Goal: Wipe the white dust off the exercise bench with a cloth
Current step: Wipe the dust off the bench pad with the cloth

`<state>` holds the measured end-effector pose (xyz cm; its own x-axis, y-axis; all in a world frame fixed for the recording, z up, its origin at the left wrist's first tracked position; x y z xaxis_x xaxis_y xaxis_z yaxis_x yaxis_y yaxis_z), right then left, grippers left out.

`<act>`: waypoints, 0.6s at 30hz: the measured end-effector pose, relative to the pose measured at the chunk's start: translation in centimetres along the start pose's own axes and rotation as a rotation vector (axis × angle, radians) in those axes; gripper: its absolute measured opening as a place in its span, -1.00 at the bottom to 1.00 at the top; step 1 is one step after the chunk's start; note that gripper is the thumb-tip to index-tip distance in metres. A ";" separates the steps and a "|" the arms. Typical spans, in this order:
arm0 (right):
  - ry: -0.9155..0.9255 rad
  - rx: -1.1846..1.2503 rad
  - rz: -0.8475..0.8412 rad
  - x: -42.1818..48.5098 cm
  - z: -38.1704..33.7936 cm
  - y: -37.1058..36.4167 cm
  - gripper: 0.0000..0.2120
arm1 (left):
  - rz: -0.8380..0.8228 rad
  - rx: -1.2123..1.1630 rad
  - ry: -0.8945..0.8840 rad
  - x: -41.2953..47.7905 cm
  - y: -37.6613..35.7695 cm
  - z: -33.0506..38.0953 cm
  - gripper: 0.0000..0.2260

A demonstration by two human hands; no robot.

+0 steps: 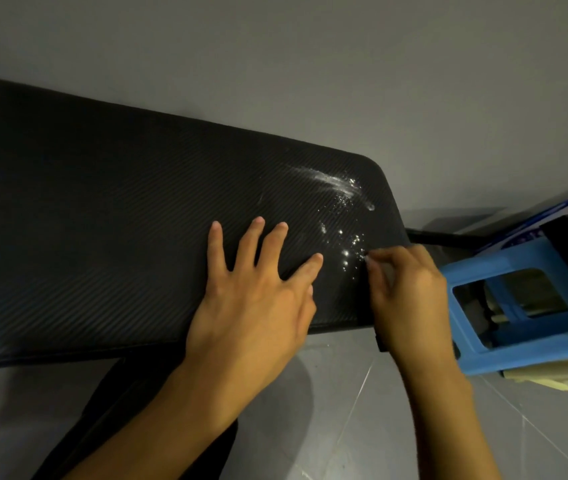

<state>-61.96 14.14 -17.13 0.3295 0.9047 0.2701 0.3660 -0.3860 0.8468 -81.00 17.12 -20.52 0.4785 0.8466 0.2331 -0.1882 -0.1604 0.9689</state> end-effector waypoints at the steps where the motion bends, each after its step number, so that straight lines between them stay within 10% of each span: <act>1: 0.023 0.002 -0.010 0.1 -0.6 -0.4 -0.91 | -0.001 -0.001 0.002 0.0 0.0 0.0 -0.53; 18: 0.152 0.117 -0.187 -2.7 -3.3 -0.3 -0.91 | 0.001 -0.007 -0.003 -0.1 0.3 0.1 -0.51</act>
<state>-65.78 12.42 -16.57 0.1154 0.9755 0.1875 0.5094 -0.2202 0.8319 -81.04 16.97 -20.23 0.4809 0.8449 0.2345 -0.1946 -0.1579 0.9681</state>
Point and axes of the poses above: each hand's wrist, its own x-axis towards the middle knuckle, its own y-axis out of the back of the hand, z = x × y, the point moved 1 cm from there along x, towards the middle knuckle, and after that the axes turned 10 degrees about x, right-handed, at the moved point
